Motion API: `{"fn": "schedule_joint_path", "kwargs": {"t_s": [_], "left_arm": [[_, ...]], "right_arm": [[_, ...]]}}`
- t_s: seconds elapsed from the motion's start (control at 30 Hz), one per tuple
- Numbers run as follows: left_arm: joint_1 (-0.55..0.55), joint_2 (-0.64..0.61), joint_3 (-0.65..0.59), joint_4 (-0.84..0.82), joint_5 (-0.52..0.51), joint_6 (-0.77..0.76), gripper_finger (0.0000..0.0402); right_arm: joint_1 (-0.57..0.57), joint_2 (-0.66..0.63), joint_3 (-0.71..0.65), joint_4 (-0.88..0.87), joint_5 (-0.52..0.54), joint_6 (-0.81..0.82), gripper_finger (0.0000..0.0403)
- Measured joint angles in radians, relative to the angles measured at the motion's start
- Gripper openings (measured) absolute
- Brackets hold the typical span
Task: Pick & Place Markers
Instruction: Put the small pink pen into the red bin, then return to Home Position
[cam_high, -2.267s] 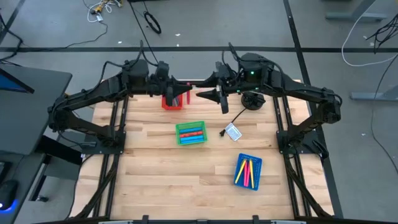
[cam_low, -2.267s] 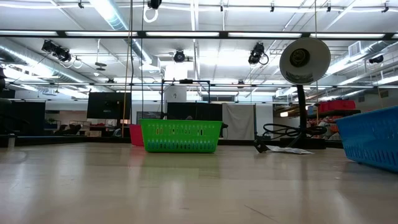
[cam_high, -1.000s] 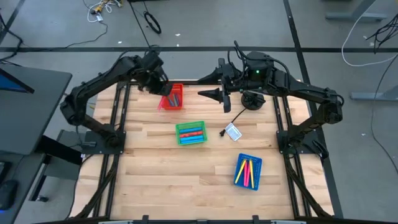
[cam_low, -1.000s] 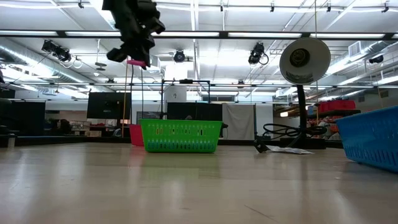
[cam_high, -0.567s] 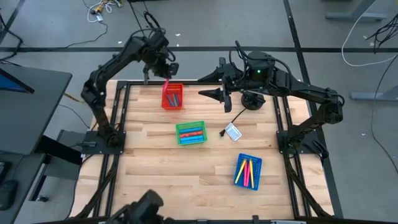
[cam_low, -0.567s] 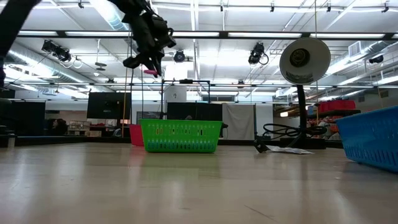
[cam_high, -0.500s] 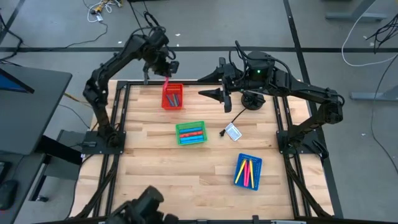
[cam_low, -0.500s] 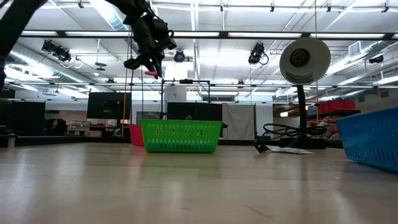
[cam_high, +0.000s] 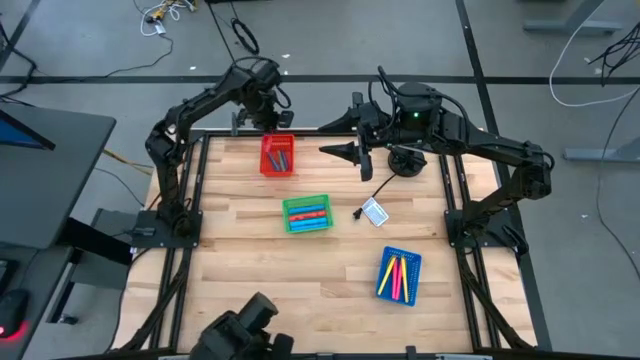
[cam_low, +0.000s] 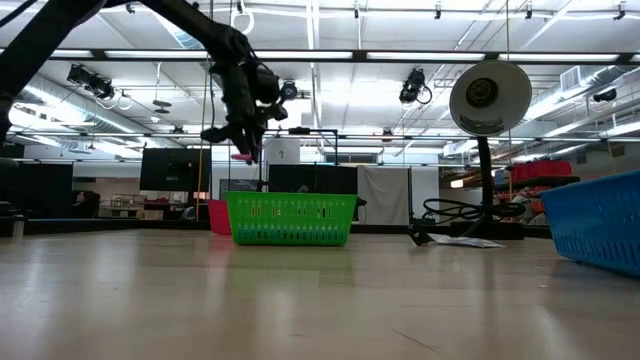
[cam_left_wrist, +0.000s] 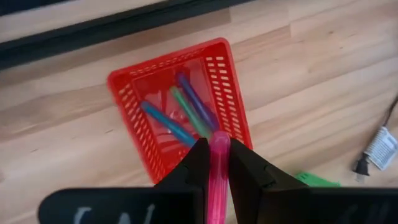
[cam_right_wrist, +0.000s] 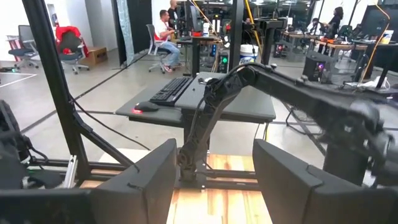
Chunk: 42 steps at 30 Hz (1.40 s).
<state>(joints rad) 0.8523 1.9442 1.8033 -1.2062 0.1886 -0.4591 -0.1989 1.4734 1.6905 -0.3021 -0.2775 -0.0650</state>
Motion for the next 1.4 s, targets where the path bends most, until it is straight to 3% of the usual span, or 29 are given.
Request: {"fn": "schedule_joint_path", "kwargs": {"t_s": [0.5, 0.93, 1.23, 1.4], "left_arm": [[0.016, 0.001, -0.361, 0.401, 0.093, -0.106, 0.0039], [0.000, 0.075, -0.399, 0.458, 0.096, -0.136, 0.0039], [0.010, 0.070, -0.389, 0.462, 0.121, -0.148, 0.0175], [0.009, 0.070, -0.389, 0.463, 0.159, -0.158, 0.0228]], "right_arm": [[0.000, 0.000, 0.000, -0.010, 0.000, 0.003, 0.0210], [0.000, 0.000, 0.000, -0.046, 0.000, 0.004, 0.0210], [0.000, 0.000, 0.000, -0.056, 0.000, 0.003, 0.0210], [0.000, 0.000, 0.000, -0.057, 0.000, -0.004, 0.0210]]}}
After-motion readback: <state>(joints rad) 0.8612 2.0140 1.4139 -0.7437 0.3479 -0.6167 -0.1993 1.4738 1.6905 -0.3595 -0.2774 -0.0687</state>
